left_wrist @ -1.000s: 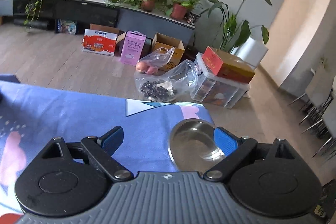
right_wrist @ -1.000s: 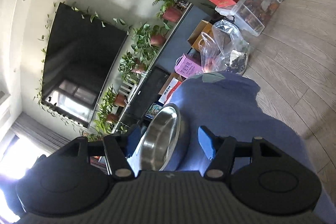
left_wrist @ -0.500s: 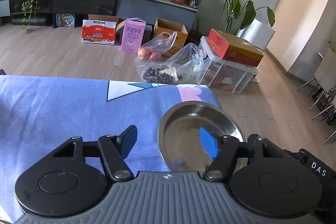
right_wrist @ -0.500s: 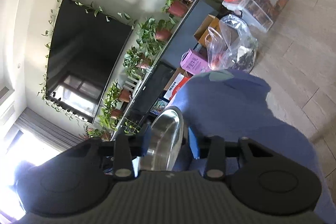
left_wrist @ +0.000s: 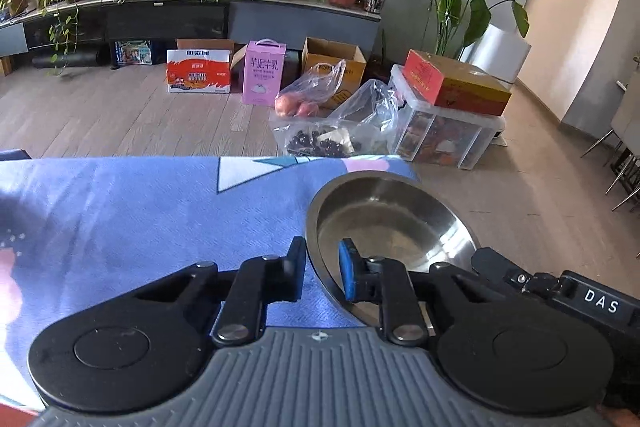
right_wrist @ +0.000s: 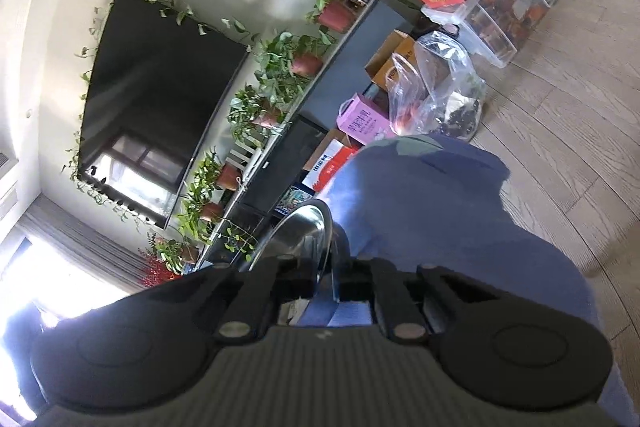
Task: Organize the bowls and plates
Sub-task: 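Grasp the steel bowl rim with the left gripper while the right gripper grasps it too, then carry the steel bowl with both grippers and lower it into the pink bowl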
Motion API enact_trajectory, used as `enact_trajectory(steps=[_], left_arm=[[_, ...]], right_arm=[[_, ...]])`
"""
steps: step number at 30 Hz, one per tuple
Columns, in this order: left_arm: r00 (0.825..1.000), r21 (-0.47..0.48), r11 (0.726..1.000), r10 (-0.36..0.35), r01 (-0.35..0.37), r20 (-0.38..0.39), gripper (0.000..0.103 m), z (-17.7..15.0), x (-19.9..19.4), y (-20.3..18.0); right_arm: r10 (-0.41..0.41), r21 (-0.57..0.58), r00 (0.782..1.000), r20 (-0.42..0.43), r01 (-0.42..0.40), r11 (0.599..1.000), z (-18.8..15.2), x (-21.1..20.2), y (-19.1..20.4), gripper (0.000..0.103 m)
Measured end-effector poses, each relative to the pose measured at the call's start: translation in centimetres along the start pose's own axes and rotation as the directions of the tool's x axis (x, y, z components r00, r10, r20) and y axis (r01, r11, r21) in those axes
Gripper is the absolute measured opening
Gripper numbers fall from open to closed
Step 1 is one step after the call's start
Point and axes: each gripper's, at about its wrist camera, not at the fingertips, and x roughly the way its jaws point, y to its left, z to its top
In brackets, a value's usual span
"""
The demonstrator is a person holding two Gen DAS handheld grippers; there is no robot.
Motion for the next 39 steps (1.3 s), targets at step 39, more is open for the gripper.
enact_trajectory(steps=[39], left_arm=[[0.971,-0.049,0.973,-0.217,0.223,0.104,0.019,-11.7,-19.9,18.9]], right_arm=[[0.015,-0.423,0.986,-0.168,-0.086,0.902,-15.9,-5.7,14.0,0.011]])
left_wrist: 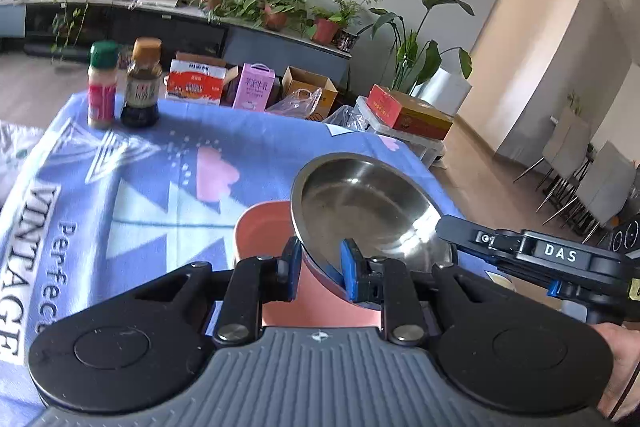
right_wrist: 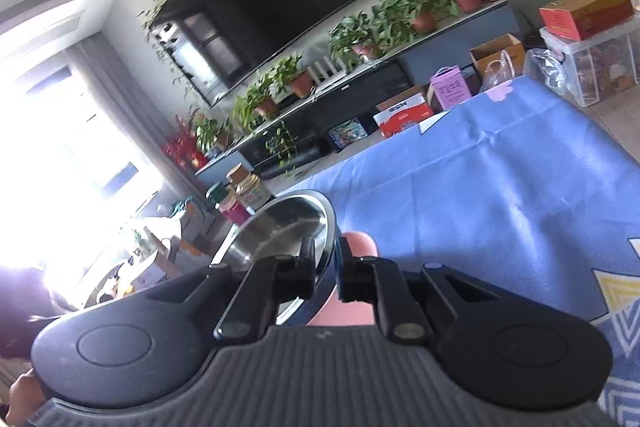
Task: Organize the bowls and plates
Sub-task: 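Carry the steel bowl with both grippers and lower it into the pink bowl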
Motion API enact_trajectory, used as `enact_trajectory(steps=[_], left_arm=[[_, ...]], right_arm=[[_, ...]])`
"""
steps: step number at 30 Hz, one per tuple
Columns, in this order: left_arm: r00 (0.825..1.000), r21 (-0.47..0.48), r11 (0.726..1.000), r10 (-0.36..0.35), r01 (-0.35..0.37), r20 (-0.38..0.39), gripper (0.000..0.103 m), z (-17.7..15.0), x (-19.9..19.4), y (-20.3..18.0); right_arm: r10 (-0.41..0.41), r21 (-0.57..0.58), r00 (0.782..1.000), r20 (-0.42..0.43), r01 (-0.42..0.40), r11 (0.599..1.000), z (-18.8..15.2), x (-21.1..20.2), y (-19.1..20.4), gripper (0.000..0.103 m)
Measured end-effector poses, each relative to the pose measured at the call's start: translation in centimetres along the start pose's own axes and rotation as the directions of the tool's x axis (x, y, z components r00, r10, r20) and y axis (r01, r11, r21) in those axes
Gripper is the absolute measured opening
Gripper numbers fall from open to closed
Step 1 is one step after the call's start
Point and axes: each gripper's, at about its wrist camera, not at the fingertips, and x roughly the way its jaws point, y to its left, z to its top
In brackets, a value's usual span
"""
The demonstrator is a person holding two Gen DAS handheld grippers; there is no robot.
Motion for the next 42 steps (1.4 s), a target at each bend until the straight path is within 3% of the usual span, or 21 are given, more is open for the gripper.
enact_trajectory(steps=[11,18,27,37,42], left_arm=[[0.998,0.066,0.996,-0.052,0.054,-0.017,0.022,-1.6,0.6,1.9],[0.999,0.118,0.993,-0.026,0.028,-0.020,0.025,-2.0,0.6,1.7],[0.999,0.081,0.996,-0.034,0.036,-0.035,0.025,-2.3,0.9,2.4],[0.998,0.096,0.994,-0.054,0.057,-0.038,0.035,-2.5,0.6,1.7],[0.998,0.121,0.991,-0.061,0.063,-0.021,0.048,-2.5,0.2,1.5]], right_arm=[[-0.019,-0.044,0.998,-0.064,0.016,0.999,-0.7,1.6,-0.2,0.012],[-0.034,-0.065,0.995,-0.089,0.028,0.997,-1.7,1.8,-0.1,0.013],[-0.037,-0.062,0.994,-0.105,0.031,0.998,-2.0,1.9,-0.1,0.014],[-0.044,-0.065,0.992,-0.118,0.036,0.997,-2.2,1.9,-0.1,0.014],[-0.060,-0.071,0.990,-0.131,0.051,0.996,-2.3,1.9,-0.4,0.014]])
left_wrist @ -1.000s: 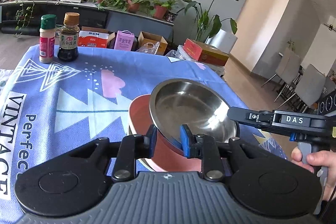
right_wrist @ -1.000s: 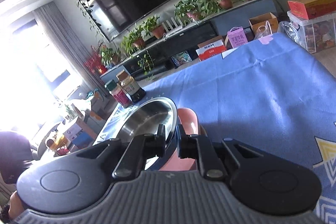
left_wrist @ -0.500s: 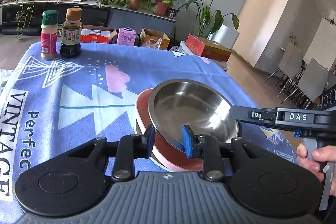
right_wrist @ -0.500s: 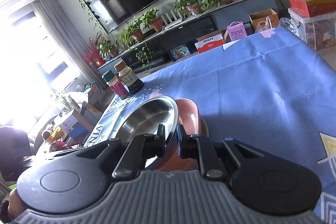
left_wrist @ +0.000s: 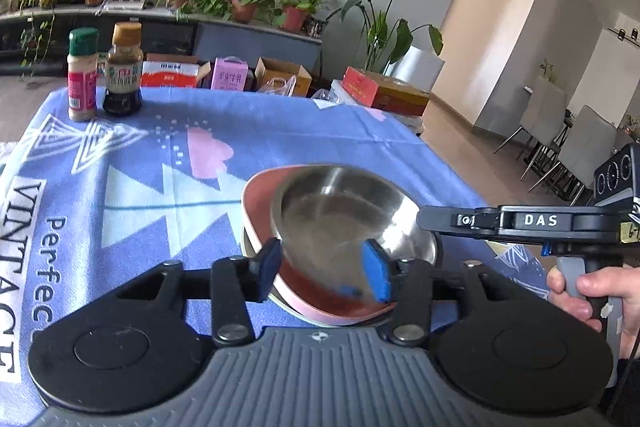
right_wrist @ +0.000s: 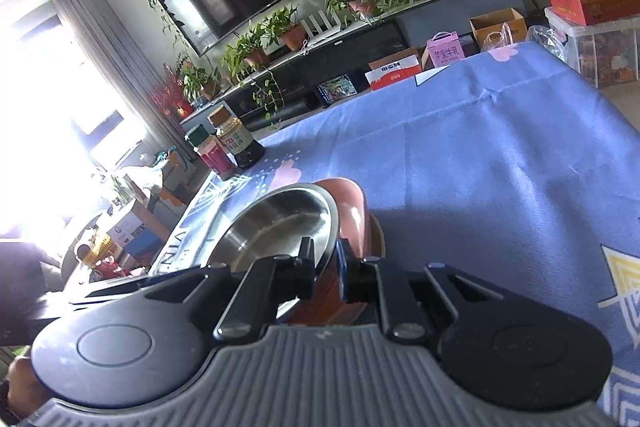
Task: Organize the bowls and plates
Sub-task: 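Carry the steel bowl with both grippers and lower it into the pink bowl, then open both grippers to release the steel bowl inside the pink bowl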
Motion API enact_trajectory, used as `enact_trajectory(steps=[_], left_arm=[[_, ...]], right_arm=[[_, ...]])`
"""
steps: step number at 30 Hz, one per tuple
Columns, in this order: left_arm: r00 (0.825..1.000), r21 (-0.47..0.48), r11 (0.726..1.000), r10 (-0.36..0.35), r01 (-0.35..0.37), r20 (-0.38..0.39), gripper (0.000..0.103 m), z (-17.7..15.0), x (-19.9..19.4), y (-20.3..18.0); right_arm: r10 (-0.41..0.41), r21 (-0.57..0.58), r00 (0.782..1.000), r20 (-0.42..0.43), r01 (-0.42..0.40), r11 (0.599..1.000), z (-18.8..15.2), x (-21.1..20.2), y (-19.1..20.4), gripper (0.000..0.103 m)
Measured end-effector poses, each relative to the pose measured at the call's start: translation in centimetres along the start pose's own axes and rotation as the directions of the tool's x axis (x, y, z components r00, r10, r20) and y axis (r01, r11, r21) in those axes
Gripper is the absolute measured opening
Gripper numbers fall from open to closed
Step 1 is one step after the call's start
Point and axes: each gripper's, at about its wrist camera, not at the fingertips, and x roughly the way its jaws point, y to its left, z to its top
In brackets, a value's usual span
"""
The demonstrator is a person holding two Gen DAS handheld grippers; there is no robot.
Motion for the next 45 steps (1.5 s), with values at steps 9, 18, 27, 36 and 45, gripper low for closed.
enact_trajectory(steps=[9,18,27,36,45], left_arm=[[0.999,0.002,0.999,0.038,-0.038,0.037,0.059,0.0,-0.6,0.4],[0.995,-0.079,0.993,0.096,-0.093,0.032,0.072,-0.2,0.2,2.1],[0.998,-0.212,0.976,0.059,-0.058,-0.002,0.073,-0.7,1.6,4.2],[0.998,-0.224,0.972,0.065,-0.068,-0.022,0.077,-1.1,2.5,4.5],[1.000,-0.229,0.973,0.009,-0.011,-0.011,0.075,-1.4,2.9,4.0]], right_arm=[[-0.035,0.007,0.997,0.062,0.034,0.999,0.7,-1.4,-1.5,0.041],[-0.027,0.063,0.998,0.049,0.024,0.998,0.8,-0.4,-2.6,0.048],[-0.017,0.069,1.000,0.011,0.017,0.997,0.6,0.7,-2.8,0.060],[-0.025,0.065,0.999,-0.037,0.027,0.998,0.2,2.1,-2.9,0.060],[0.029,0.086,0.998,-0.048,-0.025,0.996,-0.1,2.5,-3.0,0.060]])
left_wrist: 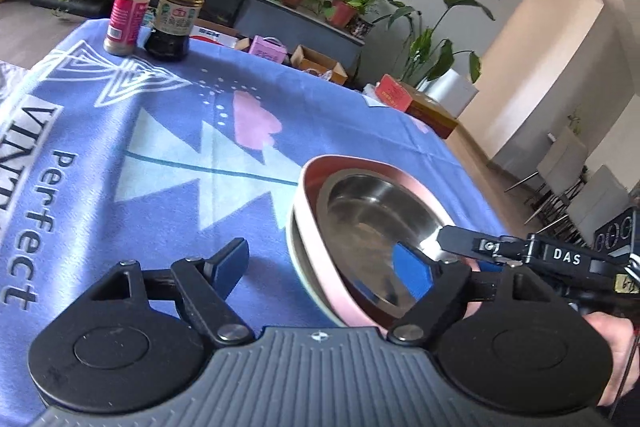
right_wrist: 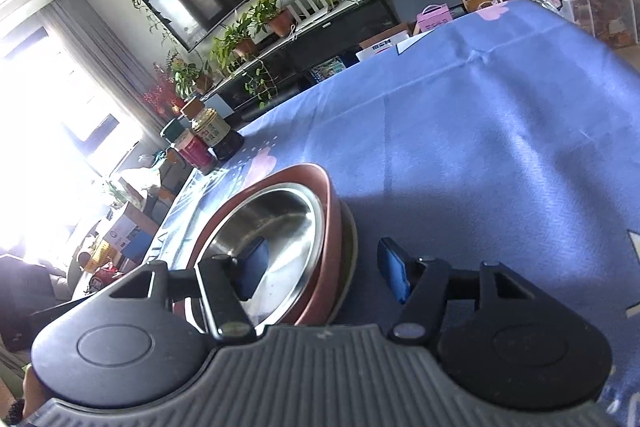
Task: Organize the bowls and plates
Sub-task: 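Open both grippers to release the steel bowl inside the pink bowl, then grasp the rim of the pink bowl stack with both grippers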
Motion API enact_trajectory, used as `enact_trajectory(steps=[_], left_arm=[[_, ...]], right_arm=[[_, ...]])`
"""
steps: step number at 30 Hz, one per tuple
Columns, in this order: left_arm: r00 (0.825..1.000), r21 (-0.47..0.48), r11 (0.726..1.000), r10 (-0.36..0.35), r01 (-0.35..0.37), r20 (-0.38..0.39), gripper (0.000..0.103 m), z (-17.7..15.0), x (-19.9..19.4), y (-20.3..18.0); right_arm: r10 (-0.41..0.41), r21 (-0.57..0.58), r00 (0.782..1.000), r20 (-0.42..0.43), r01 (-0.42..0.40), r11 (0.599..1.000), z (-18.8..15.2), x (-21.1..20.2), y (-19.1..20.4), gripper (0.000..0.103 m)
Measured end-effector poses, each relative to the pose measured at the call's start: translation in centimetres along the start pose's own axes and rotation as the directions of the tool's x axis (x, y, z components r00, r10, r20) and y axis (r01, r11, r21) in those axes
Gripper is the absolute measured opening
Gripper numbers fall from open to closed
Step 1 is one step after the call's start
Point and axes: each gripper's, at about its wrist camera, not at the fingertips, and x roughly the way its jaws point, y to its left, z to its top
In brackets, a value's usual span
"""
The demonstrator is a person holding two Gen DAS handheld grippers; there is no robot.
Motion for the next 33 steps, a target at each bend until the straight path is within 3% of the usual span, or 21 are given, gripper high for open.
enact_trajectory(steps=[3,8,27,33], left_arm=[[0.999,-0.005,0.999,-0.034,0.033,-0.020,0.056,-0.1,0.3,-0.2],[1.000,0.007,1.000,-0.012,0.012,-0.020,0.049,-0.2,0.1,-0.5],[0.999,-0.005,1.000,-0.025,0.025,0.022,0.049,0.3,-0.8,-0.6],[1.000,-0.034,0.999,-0.010,0.011,0.021,0.028,0.2,-0.5,0.1]], right_arm=[[0.026,-0.001,0.999,-0.024,-0.026,1.000,0.0,0.0,0.1,0.053],[-0.029,-0.048,0.999,-0.022,0.028,0.998,-0.2,-0.1,0.7,0.035],[0.010,-0.024,1.000,0.013,-0.010,1.000,0.4,-1.1,1.1,0.033],[-0.014,-0.001,1.000,0.000,0.014,1.000,0.4,-0.7,0.7,0.033]])
